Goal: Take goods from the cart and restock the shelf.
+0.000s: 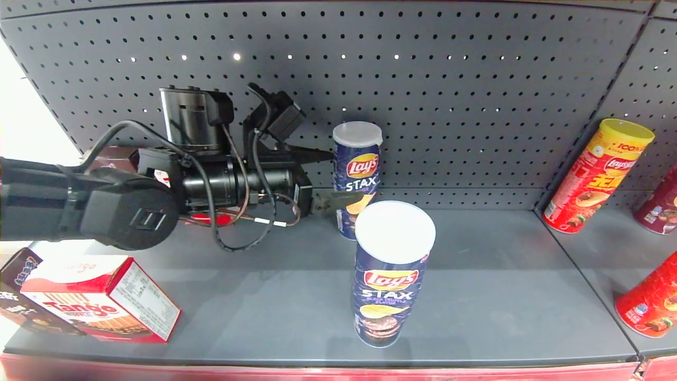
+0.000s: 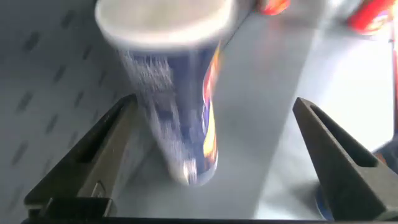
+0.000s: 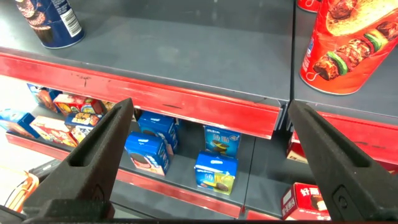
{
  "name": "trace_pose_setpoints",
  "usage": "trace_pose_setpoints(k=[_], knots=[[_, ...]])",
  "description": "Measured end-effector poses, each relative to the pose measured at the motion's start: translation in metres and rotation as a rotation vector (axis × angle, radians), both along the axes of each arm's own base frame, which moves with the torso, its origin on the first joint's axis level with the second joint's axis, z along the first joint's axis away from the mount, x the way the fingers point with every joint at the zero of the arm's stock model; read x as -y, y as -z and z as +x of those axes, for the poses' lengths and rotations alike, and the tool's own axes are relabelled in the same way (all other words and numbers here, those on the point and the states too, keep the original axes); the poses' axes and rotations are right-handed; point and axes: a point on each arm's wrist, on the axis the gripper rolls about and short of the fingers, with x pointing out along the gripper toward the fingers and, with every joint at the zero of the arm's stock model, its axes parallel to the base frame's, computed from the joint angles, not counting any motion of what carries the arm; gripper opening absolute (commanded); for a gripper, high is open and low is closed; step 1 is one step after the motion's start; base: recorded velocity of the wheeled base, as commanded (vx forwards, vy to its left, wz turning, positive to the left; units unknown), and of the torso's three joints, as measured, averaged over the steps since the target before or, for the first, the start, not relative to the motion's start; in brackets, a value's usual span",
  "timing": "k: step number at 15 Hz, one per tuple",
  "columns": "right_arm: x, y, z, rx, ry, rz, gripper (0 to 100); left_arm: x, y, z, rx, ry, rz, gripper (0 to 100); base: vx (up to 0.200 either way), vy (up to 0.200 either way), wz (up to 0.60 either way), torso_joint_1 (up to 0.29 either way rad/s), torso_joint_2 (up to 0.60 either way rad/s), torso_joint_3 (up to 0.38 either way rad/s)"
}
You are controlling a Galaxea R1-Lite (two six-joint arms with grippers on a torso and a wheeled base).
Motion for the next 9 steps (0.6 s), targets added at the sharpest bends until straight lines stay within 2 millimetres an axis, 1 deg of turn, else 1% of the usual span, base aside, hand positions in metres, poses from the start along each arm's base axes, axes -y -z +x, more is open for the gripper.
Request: trace_pose_setpoints(k=[3, 4, 5, 7, 9], knots=[[0.0, 0.0, 0.0, 0.0, 0.0, 0.0, 100, -0.012, -0.009, -0.022, -0.054, -0.096, 0.046, 100, 0.0, 0.0, 0.0, 0.0, 0.0, 0.0], [0.0, 0.0, 0.0, 0.0, 0.0, 0.0, 100, -0.015, -0.012, -0.026, -0.064, -0.165, 0.068, 100, 0.0, 0.0, 0.0, 0.0, 0.0, 0.0], [0.0, 0.0, 0.0, 0.0, 0.0, 0.0, 100, -0.018, -0.014, -0.029, -0.078, -0.231, 0.097, 100, 0.0, 0.0, 0.0, 0.0, 0.0, 0.0], [0.0, 0.0, 0.0, 0.0, 0.0, 0.0, 100, -0.019, -0.018, -0.033, -0.042, -0.267, 0.144, 100, 0.0, 0.0, 0.0, 0.0, 0.0, 0.0], [0.0, 0.0, 0.0, 0.0, 0.0, 0.0, 100, -0.019, -0.017, -0.032, -0.009, -0.322, 0.186, 100, 0.0, 0.0, 0.0, 0.0, 0.0, 0.0]])
